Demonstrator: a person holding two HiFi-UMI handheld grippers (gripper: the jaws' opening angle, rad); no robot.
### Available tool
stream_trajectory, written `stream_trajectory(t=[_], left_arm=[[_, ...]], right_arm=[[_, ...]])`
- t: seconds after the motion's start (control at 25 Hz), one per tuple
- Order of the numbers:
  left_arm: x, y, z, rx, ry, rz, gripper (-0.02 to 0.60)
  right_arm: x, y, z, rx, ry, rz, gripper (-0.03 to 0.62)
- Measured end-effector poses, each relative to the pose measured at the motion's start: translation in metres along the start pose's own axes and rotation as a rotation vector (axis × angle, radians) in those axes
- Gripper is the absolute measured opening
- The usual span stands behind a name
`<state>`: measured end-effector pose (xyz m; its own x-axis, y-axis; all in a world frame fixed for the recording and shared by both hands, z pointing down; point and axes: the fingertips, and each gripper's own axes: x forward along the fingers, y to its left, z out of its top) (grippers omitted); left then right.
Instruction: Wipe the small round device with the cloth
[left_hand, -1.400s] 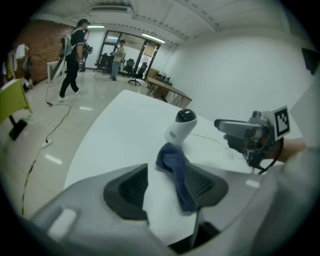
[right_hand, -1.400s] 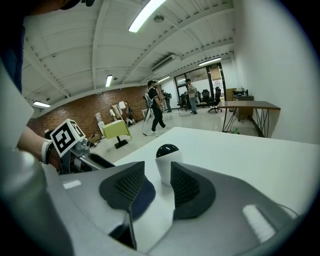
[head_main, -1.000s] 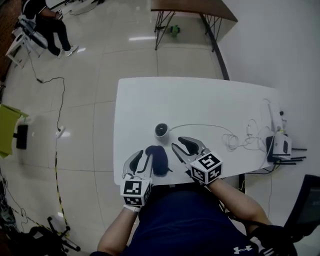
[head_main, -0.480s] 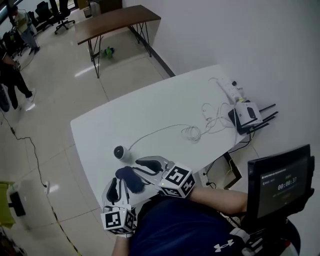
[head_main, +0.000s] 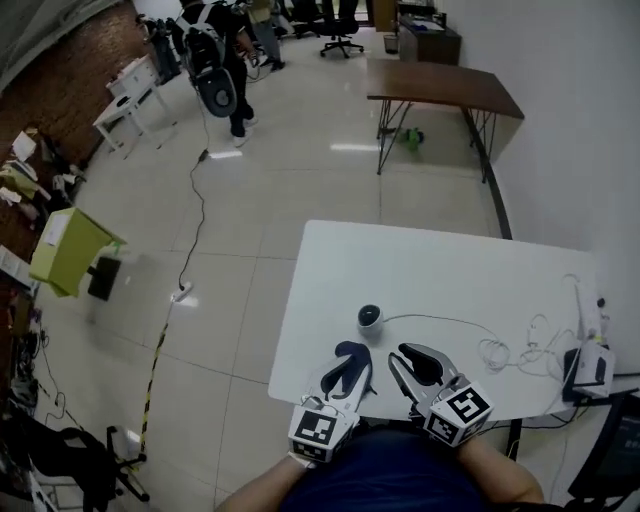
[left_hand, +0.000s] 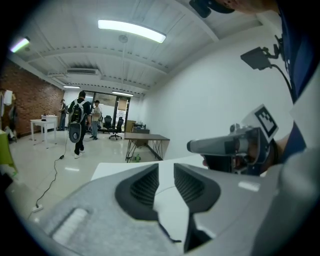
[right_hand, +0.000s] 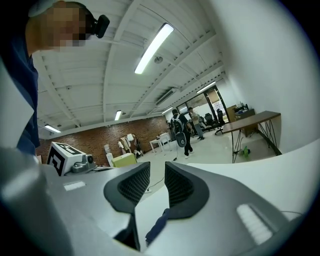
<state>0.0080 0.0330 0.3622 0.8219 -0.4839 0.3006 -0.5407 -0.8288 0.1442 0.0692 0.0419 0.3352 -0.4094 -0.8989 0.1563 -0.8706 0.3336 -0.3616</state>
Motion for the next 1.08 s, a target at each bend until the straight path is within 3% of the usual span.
stream_trajectory(t=[0.32,0.64,0.88,1.08], left_arm=[[-0.005,-0.001,-0.011,0.003,0.025,0.045,0.094],[-0.006,-0.008,0.012,0.032,-0.018,0.055,0.092],[0.001,-0.008,0.0,0.048,0.009,0.064,0.094],[-0.002,-0.01,0.008,0.04,0.009,0.054,0.092]], right_arm=[[0.003,0.012,0.009,-0.031,0.016,0.031,0.095],[-0.004,0.014,0.022,-0.125,-0.028,0.057,0.095],[-0.007,0.003,0.025,-0.101,-0.009,0.004,0.095],[-0.005,0.005,0.018,-0.133,-0.018,0.043,0.095]])
